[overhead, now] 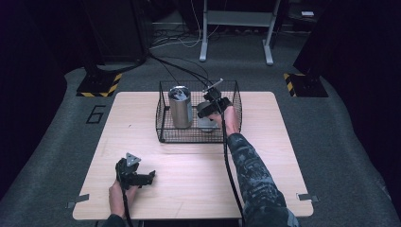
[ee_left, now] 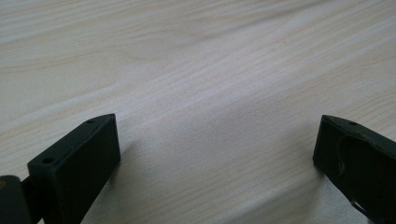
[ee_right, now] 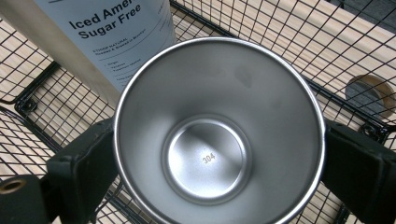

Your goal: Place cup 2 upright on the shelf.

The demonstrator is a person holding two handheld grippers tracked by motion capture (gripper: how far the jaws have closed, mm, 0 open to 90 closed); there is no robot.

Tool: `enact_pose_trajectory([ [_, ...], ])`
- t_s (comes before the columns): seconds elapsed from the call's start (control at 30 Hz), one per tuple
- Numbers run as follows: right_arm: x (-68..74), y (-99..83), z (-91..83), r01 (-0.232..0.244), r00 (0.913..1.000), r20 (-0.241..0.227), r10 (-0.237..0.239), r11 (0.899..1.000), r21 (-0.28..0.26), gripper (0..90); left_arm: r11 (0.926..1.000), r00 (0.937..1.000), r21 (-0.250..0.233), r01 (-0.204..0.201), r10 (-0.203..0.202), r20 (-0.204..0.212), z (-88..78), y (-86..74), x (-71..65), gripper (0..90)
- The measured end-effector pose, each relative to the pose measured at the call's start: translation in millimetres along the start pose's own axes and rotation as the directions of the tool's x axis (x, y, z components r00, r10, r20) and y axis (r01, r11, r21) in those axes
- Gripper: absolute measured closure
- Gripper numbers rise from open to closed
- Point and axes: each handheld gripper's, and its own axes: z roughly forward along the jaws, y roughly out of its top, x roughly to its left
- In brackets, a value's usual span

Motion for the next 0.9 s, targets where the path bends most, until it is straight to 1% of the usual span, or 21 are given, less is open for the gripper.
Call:
enact_pose_trajectory([
  [0.03,0.7,0.0,0.5,-0.010,0.9999,-0.002,0.010,1.000,-0.001,5.8,1.0000,1.0000,0.000,0.000,0.000,0.000,0.0,0.0,0.0,0.4],
  [0.07,-0.4,-0.5,0.3,0.004,1.0000,-0.002,-0.004,1.000,0.005,5.7,1.0000,1.0000,0.000,0.000,0.000,0.000,0.0,0.0,0.0,0.5],
  [0.1,0.3,-0.8,0.4,-0.002,1.0000,-0.002,0.002,1.000,0.008,5.7,1.0000,1.0000,0.001,-0.002,0.002,0.000,-0.1,0.0,0.1,0.5],
  [0.17,1.0,-1.7,1.2,0.011,0.9999,0.004,-0.011,1.000,0.006,5.7,1.0000,1.0000,0.000,0.001,-0.001,0.001,0.0,0.0,-0.1,0.4],
  [0.27,1.5,-3.8,2.3,0.016,0.9998,0.008,-0.016,1.000,0.008,5.6,1.0000,1.0000,0.000,0.001,-0.001,0.001,0.0,-0.1,-0.1,0.5],
  [0.43,0.7,-5.3,2.2,-0.011,0.9999,0.007,0.011,1.000,0.008,5.4,1.0000,1.0000,0.000,0.001,-0.001,0.001,0.0,-0.1,-0.1,0.5],
  [0.57,2.7,-5.0,1.1,-0.006,1.0000,0.006,0.006,1.000,0.012,3.9,1.0000,1.0000,-0.001,0.004,-0.004,0.000,0.0,-0.1,-0.3,0.5],
  [0.63,3.3,-4.6,-1.2,-0.011,0.9999,-0.007,0.011,1.000,0.003,0.6,1.0000,1.0000,0.001,-0.003,0.003,-0.002,-0.1,0.0,0.2,0.5],
  [0.7,4.7,-3.6,-4.2,-0.017,0.9998,-0.007,0.017,1.000,-0.001,0.0,1.0000,1.0000,-0.001,-0.002,0.002,-0.003,0.0,0.0,0.1,0.4],
  [0.73,4.2,-3.2,-6.5,-0.006,1.0000,-0.006,0.006,1.000,0.001,0.0,1.0000,1.0000,0.001,-0.005,0.005,-0.003,-0.2,0.0,0.3,0.5],
  [0.8,4.4,-3.3,-11.9,-0.009,0.9999,-0.014,0.009,1.000,-0.014,0.0,1.0000,1.0000,-0.001,-0.006,0.006,-0.004,-0.1,0.1,0.4,0.5],
  [0.87,4.9,-3.1,-19.1,0.002,0.9999,-0.017,-0.003,0.999,-0.039,0.0,1.0000,1.0000,-0.001,-0.008,0.008,-0.005,0.0,0.1,0.6,0.4],
  [0.9,5.9,-3.2,-23.2,0.009,0.9998,-0.016,-0.010,0.999,-0.051,0.0,1.0000,1.0000,-0.009,0.001,-0.001,-0.006,0.5,0.0,0.0,0.5],
])
